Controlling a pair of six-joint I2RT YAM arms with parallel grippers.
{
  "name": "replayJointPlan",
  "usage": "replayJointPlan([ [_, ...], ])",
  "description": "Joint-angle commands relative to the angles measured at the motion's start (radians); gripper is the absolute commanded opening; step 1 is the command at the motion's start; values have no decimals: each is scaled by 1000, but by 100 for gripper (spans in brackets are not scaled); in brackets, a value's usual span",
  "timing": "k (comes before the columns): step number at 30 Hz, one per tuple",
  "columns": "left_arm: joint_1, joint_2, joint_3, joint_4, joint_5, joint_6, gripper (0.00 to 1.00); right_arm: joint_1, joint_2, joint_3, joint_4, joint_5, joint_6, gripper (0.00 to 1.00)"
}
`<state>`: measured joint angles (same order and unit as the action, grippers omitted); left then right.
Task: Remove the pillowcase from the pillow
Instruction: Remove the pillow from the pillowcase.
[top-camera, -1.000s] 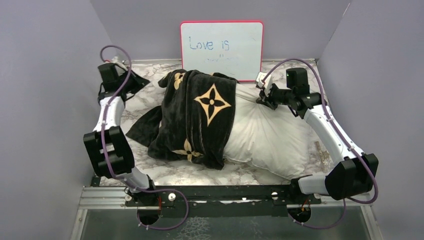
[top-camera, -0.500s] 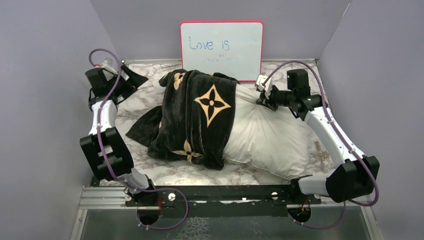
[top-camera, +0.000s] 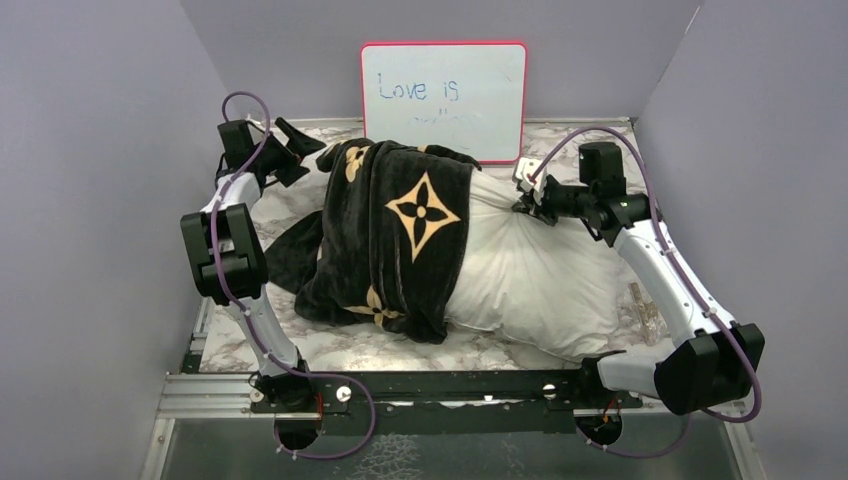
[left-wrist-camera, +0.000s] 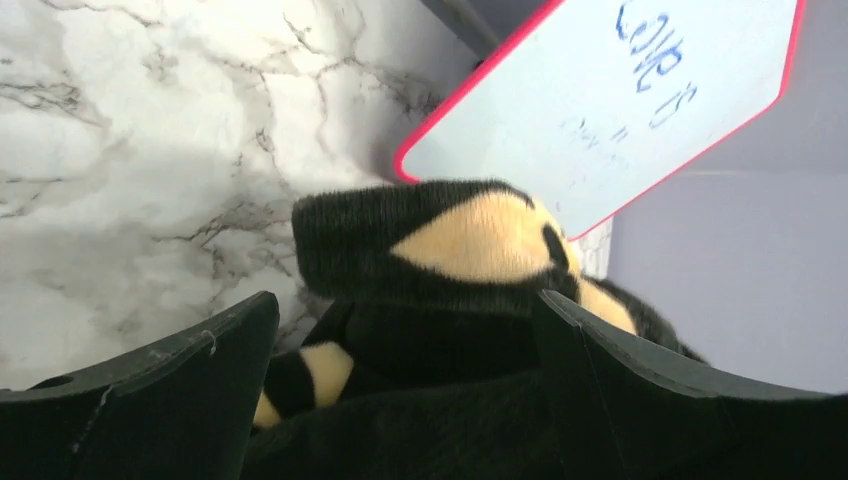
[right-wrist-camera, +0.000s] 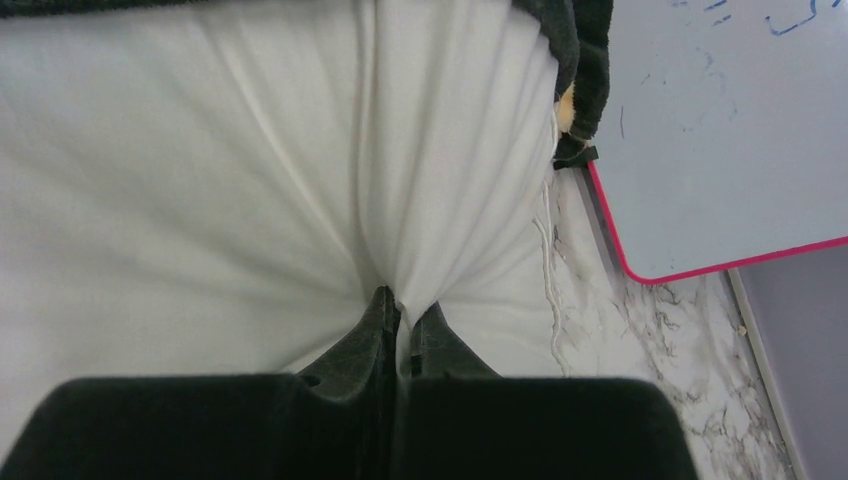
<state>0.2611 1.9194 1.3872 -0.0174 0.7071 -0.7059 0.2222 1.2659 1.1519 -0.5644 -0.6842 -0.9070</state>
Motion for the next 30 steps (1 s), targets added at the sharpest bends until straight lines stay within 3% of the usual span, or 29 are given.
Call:
replayJointPlan([
  [1,-34,59,83,104,-62,-188,99,-4,-46,-16,-33,-73,-38,1],
  [6,-85,129,168,27,-34,-202,99,-4,-42,-18,-32,-64,-42,1],
  [12,-165,104,120,-49,-72,-127,98,-4,-37,-18,-26,-57,-42,1],
  [14,-184,118,123,-33,-15,-106,86,-4,-39,-23,-19,-65,-39,1],
  [19,-190,68,67,-31,-9,-21,2,-4,-49,-48,22,-29,-28,1],
  [23,-145,-40,34,-112,-151,35,0,-4,-54,-64,45,16,-19,1],
  [30,104,-185,135,-287,-135,149,0,-4,-49,-83,57,66,-10,0],
])
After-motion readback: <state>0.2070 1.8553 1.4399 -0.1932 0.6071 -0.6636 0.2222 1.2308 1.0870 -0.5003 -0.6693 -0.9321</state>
